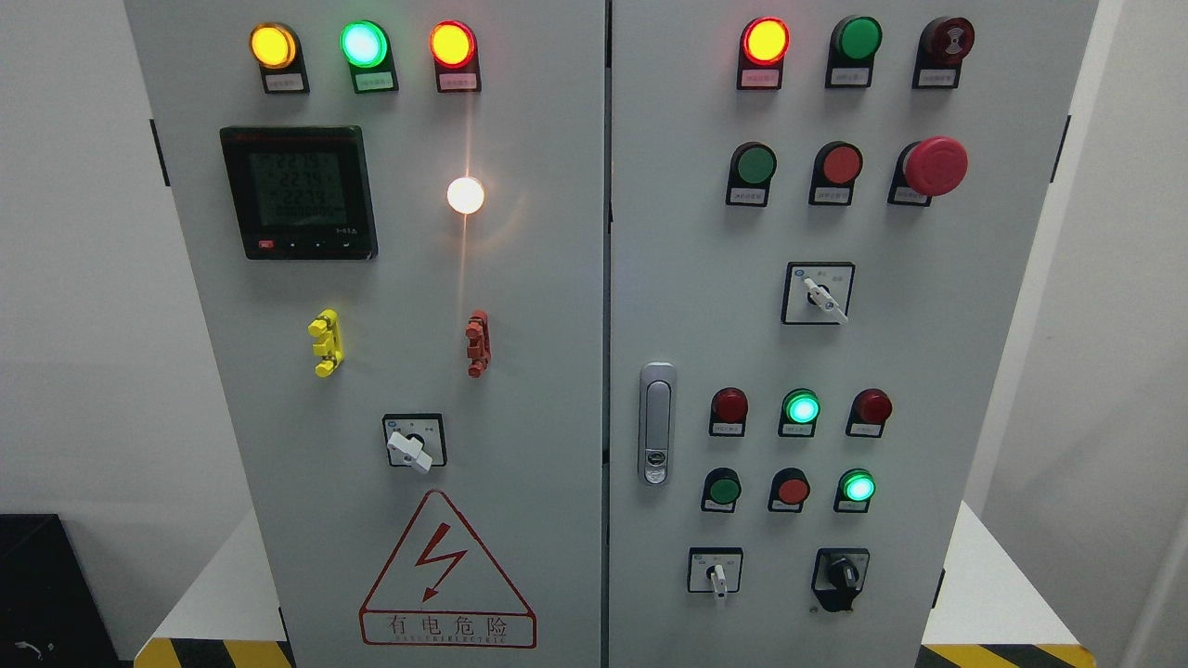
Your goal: Flip black knob to close circuit
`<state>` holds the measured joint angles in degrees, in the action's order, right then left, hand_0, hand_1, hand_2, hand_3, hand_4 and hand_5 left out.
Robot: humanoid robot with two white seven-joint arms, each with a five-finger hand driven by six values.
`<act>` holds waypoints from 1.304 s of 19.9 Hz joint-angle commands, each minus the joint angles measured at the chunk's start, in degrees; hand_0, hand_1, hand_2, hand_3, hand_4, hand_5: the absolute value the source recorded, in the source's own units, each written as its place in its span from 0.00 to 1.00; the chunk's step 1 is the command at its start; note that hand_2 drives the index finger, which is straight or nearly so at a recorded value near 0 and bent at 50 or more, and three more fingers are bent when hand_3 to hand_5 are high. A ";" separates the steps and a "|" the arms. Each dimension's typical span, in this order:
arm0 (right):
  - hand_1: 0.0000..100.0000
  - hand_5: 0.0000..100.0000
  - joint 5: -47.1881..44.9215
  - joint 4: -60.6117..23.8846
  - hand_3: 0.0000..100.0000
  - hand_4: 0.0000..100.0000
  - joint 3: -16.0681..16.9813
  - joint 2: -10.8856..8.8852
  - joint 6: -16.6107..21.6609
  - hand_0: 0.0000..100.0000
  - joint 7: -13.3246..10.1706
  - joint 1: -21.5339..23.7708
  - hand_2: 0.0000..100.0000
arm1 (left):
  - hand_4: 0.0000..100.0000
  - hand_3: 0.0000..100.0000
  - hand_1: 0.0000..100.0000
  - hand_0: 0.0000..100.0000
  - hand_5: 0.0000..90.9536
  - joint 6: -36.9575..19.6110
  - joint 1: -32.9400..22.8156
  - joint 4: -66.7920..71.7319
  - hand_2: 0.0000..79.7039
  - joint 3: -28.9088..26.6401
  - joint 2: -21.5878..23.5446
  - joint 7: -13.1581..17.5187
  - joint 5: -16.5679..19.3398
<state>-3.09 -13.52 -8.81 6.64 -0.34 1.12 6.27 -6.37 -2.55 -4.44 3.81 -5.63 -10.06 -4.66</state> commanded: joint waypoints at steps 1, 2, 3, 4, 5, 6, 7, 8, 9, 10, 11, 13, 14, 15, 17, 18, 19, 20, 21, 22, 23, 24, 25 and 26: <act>0.08 0.00 -0.08 2.09 0.00 0.00 -0.07 0.04 0.07 0.00 0.03 -0.56 0.00 | 0.00 0.00 0.56 0.12 0.00 -0.05 0.00 -0.04 0.00 -0.03 0.01 0.04 0.00; 0.07 0.00 -0.16 2.18 0.00 0.00 -0.07 0.04 0.08 0.00 0.03 -0.56 0.00 | 0.00 0.00 0.56 0.12 0.00 -0.05 0.00 -0.04 0.00 -0.03 0.01 0.04 0.00; 0.07 0.00 -0.16 2.18 0.00 0.00 -0.07 0.04 0.08 0.00 0.03 -0.56 0.00 | 0.00 0.00 0.56 0.12 0.00 -0.05 0.00 0.05 0.00 -0.03 0.01 0.04 0.00; 0.07 0.00 -0.16 2.27 0.00 0.00 -0.07 0.04 0.08 0.00 0.03 -0.56 0.00 | 0.00 0.00 0.56 0.12 0.00 -0.05 0.00 0.05 0.00 -0.03 0.01 0.04 0.00; 0.06 0.00 -0.16 2.27 0.00 0.00 0.02 0.04 0.16 0.00 0.03 -0.56 0.00 | 0.00 0.00 0.56 0.12 0.00 -0.05 0.00 0.05 0.00 -0.03 0.01 0.04 0.00; 0.06 0.00 -0.16 2.44 0.00 0.00 0.02 0.04 0.08 0.00 0.03 -0.56 0.00 | 0.00 0.00 0.56 0.12 0.00 -0.05 0.00 -0.04 0.00 -0.03 0.01 0.04 0.00; 0.06 0.00 -0.16 2.79 0.00 0.00 0.11 0.04 0.16 0.00 0.03 -0.65 0.00 | 0.00 0.00 0.56 0.12 0.00 -0.05 0.00 -0.04 0.00 -0.03 0.01 0.04 0.00; 0.06 0.00 -0.16 3.06 0.00 0.00 0.63 -0.05 0.16 0.00 0.11 -0.74 0.00 | 0.00 0.00 0.56 0.12 0.00 -0.05 0.00 0.05 0.00 -0.03 0.01 0.04 0.00; 0.06 0.00 -0.08 3.41 0.00 0.00 0.81 -0.05 0.25 0.00 0.29 -1.00 0.00 | 0.00 0.00 0.56 0.12 0.00 -0.05 0.00 -0.04 0.00 0.05 0.01 0.04 0.00; 0.06 0.00 -0.08 3.67 0.00 0.00 0.90 -0.05 0.25 0.00 0.90 -1.09 0.00 | 0.00 0.00 0.56 0.12 0.00 -0.05 0.00 -0.04 0.00 -0.03 0.01 0.04 0.00; 0.06 0.00 -0.16 3.76 0.00 0.00 0.90 -0.05 0.25 0.00 1.34 -1.18 0.00 | 0.00 0.00 0.56 0.12 0.00 -0.05 0.00 -0.04 0.00 -0.03 0.01 0.04 0.00; 0.06 0.00 -0.08 3.76 0.00 0.00 0.81 -0.05 0.34 0.00 2.22 -1.26 0.00 | 0.00 0.00 0.56 0.12 0.00 -0.05 0.00 -0.04 0.00 -0.03 0.01 0.04 0.00; 0.06 0.00 0.01 3.68 0.00 0.00 0.81 0.04 0.43 0.00 2.75 -1.26 0.00 | 0.00 0.00 0.56 0.12 0.00 -0.05 0.00 0.05 0.00 -0.03 0.01 0.04 0.00; 0.06 0.00 -0.07 3.50 0.00 0.00 0.90 0.04 0.43 0.00 3.10 -1.26 0.00 | 0.00 0.00 0.56 0.12 0.00 -0.05 0.00 0.05 0.00 -0.03 0.01 0.04 0.00; 0.06 0.00 -0.08 3.15 0.00 0.00 0.72 0.22 0.43 0.00 3.54 -1.26 0.00 | 0.00 0.00 0.56 0.12 0.00 -0.05 0.00 -0.04 0.00 -0.03 0.01 0.04 0.00; 0.06 0.00 0.01 2.80 0.00 0.00 0.55 0.22 0.43 0.00 3.63 -1.26 0.00 | 0.00 0.00 0.56 0.12 0.00 -0.05 0.00 0.05 0.00 -0.03 0.01 -0.05 0.00; 0.05 0.00 0.10 2.19 0.00 0.00 0.29 0.22 0.43 0.00 3.72 -1.26 0.00 | 0.00 0.00 0.56 0.12 0.00 -0.05 0.00 0.05 0.00 -0.03 0.01 0.04 0.00; 0.05 0.00 0.27 1.75 0.00 0.00 0.11 0.22 0.51 0.00 3.81 -1.26 0.00 | 0.00 0.00 0.56 0.12 0.00 -0.05 0.00 -0.04 0.00 0.05 0.01 0.04 0.00; 0.05 0.00 0.36 1.22 0.00 0.00 -0.33 0.22 0.52 0.00 4.07 -1.26 0.00 | 0.00 0.00 0.56 0.12 0.00 -0.05 0.00 -0.04 0.00 0.05 0.01 0.04 0.00; 0.05 0.00 0.45 0.69 0.00 0.00 -1.11 0.22 0.43 0.00 5.11 -1.26 0.00 | 0.00 0.00 0.56 0.12 0.00 -0.05 0.00 -0.04 0.00 0.05 -0.08 0.04 0.00; 0.05 0.00 0.45 -0.01 0.00 0.00 -1.82 0.22 0.51 0.00 5.82 -1.26 0.00 | 0.00 0.00 0.56 0.12 0.00 -0.05 0.00 0.05 0.00 0.05 0.01 0.04 0.00; 0.05 0.00 0.45 -0.89 0.00 0.02 -2.17 0.13 0.52 0.00 6.00 -1.26 0.00 | 0.00 0.00 0.56 0.12 0.00 -0.05 0.00 -0.04 0.00 -0.03 0.01 0.04 0.00; 0.05 0.00 0.45 -2.03 0.00 0.03 -2.35 0.13 0.52 0.00 6.18 -1.18 0.00 | 0.00 0.00 0.56 0.12 0.00 -0.05 0.00 -0.04 0.00 -0.03 0.01 0.04 0.00; 0.05 0.00 0.54 -3.17 0.00 0.04 -2.44 0.04 0.34 0.00 6.27 -1.18 0.00 | 0.00 0.00 0.56 0.12 0.00 -0.05 0.00 -0.04 0.00 -0.03 0.01 0.04 0.00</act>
<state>-2.80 -12.29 -9.26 6.75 0.13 6.64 5.06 -6.37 -2.55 -4.45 3.81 -5.63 -10.06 -4.66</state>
